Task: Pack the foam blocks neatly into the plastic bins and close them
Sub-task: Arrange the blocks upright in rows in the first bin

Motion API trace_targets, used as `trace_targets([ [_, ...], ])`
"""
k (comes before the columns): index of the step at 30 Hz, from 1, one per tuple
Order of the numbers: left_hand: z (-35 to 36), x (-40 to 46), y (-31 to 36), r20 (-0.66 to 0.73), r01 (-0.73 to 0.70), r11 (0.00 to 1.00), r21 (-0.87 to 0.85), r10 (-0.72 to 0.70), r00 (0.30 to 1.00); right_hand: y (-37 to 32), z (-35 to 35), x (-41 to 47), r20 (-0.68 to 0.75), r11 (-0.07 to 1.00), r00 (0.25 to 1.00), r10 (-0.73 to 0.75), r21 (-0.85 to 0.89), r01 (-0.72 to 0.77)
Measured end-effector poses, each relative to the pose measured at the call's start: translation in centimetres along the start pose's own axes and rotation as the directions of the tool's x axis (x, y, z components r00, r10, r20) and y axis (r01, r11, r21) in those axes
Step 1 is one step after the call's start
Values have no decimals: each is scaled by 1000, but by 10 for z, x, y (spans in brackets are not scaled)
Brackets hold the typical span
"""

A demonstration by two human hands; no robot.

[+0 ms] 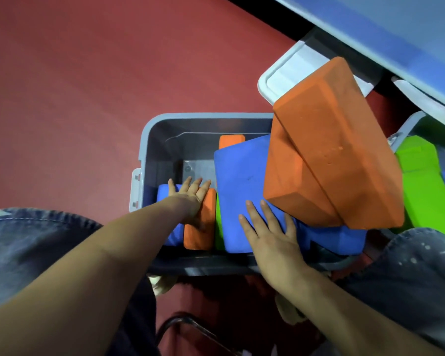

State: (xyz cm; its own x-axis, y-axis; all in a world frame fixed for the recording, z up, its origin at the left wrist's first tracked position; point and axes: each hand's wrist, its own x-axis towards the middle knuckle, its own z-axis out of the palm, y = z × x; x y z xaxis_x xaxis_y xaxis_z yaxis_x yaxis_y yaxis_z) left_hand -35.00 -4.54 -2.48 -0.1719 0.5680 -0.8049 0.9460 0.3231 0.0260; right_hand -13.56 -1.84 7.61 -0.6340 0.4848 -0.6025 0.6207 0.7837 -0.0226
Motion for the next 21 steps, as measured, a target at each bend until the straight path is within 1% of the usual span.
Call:
trace_targets([
  [1,4,-3,-6,-48,19,999,-33,-20,999,2,-4,-2,23,1000,1000,-19,-10,19],
  [3,15,-9,-15,-131,114,983,-146,-133,982,3,-11,-2,42,999,999,-20,-38,21],
  [4,20,-13,-18,-134,148,966,-213,-179,975,2,-11,-3,30,998,999,-22,-53,24],
  [6,20,-18,-27,-119,145,949,-281,-184,976,-2,-5,-3,11,999,1000,-2,-41,3],
  [9,5,-23,-39,-114,59,982,-179,-81,990,-4,0,-5,13,999,1000,16,-32,-15],
  [11,4,-27,-36,-118,46,990,-134,-62,991,-1,-2,-6,20,1000,1000,11,-21,-10],
  [14,21,-26,-21,-64,119,982,-144,-129,990,1,-4,-8,24,1000,1000,5,22,-6],
  [17,23,-18,-23,-18,134,976,-173,-139,990,2,-5,-7,39,1000,999,-9,25,8],
  [18,21,-17,-24,-13,141,977,-158,-145,989,2,-5,-7,51,1000,999,-12,26,11],
  [21,18,-10,-20,-19,193,980,-45,-194,981,5,-7,-6,70,999,997,-19,28,17],
])
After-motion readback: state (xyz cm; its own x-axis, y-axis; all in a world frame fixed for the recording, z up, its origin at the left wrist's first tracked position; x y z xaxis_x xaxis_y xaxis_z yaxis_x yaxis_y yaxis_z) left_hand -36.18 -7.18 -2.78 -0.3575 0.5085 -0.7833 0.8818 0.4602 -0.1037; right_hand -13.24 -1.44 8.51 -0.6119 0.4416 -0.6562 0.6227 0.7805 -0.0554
